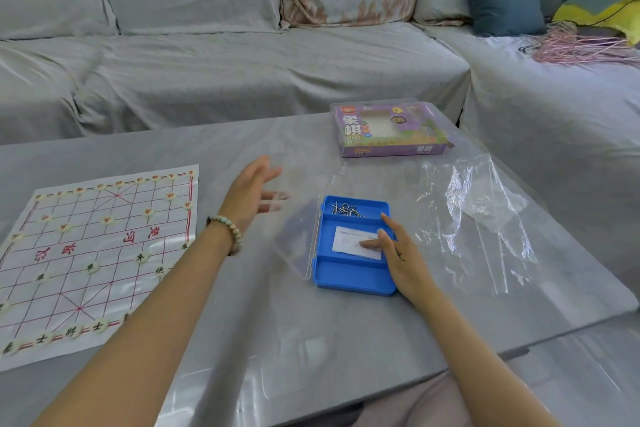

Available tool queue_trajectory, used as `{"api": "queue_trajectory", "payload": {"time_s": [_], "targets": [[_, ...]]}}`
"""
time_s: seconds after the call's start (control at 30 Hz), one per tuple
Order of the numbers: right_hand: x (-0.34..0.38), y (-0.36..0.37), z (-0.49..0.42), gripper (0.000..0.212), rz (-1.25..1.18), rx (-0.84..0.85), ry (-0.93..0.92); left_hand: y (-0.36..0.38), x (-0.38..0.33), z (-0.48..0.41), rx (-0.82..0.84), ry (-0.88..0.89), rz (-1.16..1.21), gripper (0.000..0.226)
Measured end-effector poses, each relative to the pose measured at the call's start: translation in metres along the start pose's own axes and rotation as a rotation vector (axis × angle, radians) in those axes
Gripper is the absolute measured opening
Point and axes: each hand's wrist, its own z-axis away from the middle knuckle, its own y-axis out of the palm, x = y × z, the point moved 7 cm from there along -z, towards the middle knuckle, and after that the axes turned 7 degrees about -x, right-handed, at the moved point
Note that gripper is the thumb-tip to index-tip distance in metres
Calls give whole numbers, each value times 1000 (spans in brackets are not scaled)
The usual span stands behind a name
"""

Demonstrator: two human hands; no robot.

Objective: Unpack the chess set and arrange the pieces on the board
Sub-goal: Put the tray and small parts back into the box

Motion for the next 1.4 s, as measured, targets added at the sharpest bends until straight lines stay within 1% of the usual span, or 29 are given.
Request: {"api": "queue_trajectory", "payload": {"time_s": [0.07,0.1,0.17,0.23,0.27,0.33,0.4,0.43,0.47,0.5,0.53,0.6,0.63,0.67,0.73,0.8,0.87,0.9,0.97,1.03,1.07,1.13,1.27,1.4], "targets": [[-1,-8,-2,37,-141,-62,59,28,-10,14,103,60,-23,43],[-3,-15,-4,40,-200,-112,91,45,-9,21,166,92,-74,43],[-3,-29,-5,46,-277,-186,126,79,4,37,301,157,-221,45],[-8,-36,-6,52,-277,-199,159,105,30,48,407,212,-403,46],[-11,-38,-6,54,-269,-213,176,114,43,51,435,241,-531,46],[-18,-46,-7,48,-308,-316,231,123,61,55,428,298,-802,47],[-25,-59,-7,30,-389,-451,287,125,67,58,383,340,-911,47],[-28,-63,-7,24,-389,-471,304,125,67,60,361,356,-927,46],[-29,-64,-8,20,-356,-446,319,125,69,61,344,371,-942,46],[-30,-62,-9,19,-265,-393,325,125,70,60,326,376,-954,46],[-30,-57,-9,22,-118,-319,314,123,73,58,303,359,-949,51],[-25,-45,-9,37,217,-192,222,114,79,50,205,260,-832,74],[-21,-38,-8,42,299,-153,170,108,82,46,137,188,-738,86],[-16,-32,-7,43,318,-135,137,102,84,42,80,126,-656,91],[-8,-29,-5,36,240,-133,133,96,87,39,42,63,-558,89],[-7,-29,-6,24,-25,-148,218,93,89,39,46,49,-463,90],[-10,-22,-5,15,-328,-120,359,88,88,40,44,50,-333,89],[-10,-16,-3,15,-434,-74,430,84,86,42,43,45,-265,85],[-11,1,1,23,-547,86,539,74,82,43,25,37,-171,70],[-9,14,6,33,-605,224,580,61,78,45,-3,56,-145,61],[-7,18,7,39,-622,266,583,56,77,47,-13,62,-135,61],[-2,24,9,41,-627,307,554,47,77,50,-28,57,-113,61],[2,30,12,29,-593,283,517,39,77,56,-54,62,-103,62],[5,29,13,33,-552,223,501,39,78,56,-60,58,-98,63]]}}
